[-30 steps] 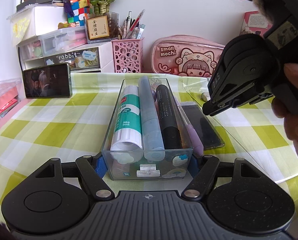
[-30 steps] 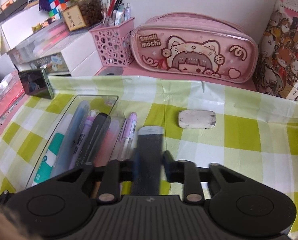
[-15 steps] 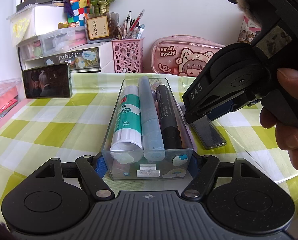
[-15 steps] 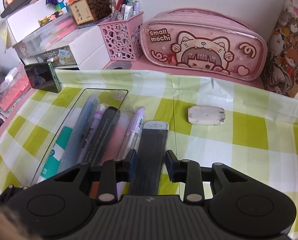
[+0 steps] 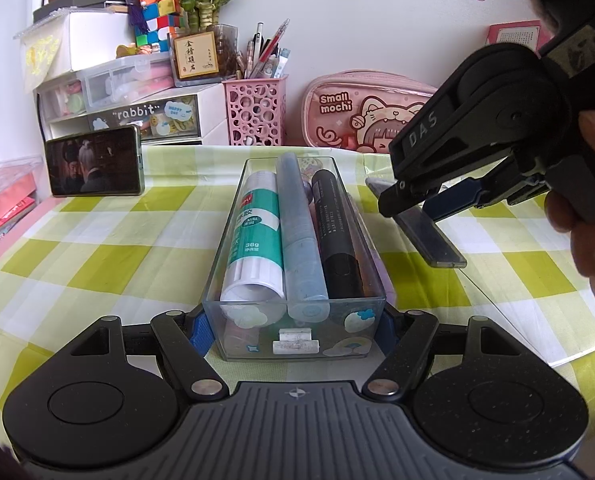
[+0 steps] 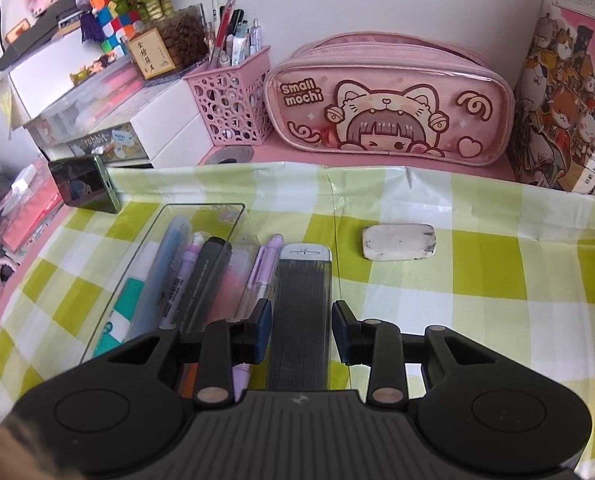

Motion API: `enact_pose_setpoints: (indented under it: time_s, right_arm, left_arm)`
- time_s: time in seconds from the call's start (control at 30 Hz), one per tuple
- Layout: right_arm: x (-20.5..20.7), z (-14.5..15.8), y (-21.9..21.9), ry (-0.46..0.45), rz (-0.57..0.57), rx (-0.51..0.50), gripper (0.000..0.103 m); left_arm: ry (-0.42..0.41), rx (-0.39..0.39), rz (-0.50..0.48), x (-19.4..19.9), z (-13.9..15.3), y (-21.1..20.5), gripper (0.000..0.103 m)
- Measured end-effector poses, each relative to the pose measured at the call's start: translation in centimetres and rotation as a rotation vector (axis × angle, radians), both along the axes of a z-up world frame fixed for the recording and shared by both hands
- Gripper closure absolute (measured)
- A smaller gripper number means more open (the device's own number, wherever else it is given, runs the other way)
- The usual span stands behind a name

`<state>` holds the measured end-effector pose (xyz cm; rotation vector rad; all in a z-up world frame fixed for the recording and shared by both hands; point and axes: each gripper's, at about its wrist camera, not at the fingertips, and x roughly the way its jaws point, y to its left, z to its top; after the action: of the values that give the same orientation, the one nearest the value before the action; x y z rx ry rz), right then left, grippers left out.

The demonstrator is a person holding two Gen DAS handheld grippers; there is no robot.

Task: Organize stationery
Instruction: 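Carry the dark grey case into the clear box and release it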

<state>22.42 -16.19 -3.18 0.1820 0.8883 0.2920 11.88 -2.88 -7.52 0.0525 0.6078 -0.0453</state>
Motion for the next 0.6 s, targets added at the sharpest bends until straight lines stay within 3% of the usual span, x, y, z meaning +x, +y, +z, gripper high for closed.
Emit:
enact_pose_setpoints:
  time_s: [0.17, 0.33, 0.6]
  right_arm:
    - [-0.3, 1.5, -1.6, -0.006, -0.021, 0.178, 0.058]
    - [-0.5, 1.9, -0.8, 0.059, 0.02, 0.389, 0.058]
    - [0.2, 0.7, 0.6, 0.154, -0.002, 0.452, 0.056]
  left_arm:
    - [0.0, 0.0, 0.0, 0.0, 0.0, 0.0, 0.031]
    - [0.0, 0.0, 0.0, 0.0, 0.0, 0.0, 0.031]
    - [0.0, 0.0, 0.0, 0.0, 0.0, 0.0, 0.03]
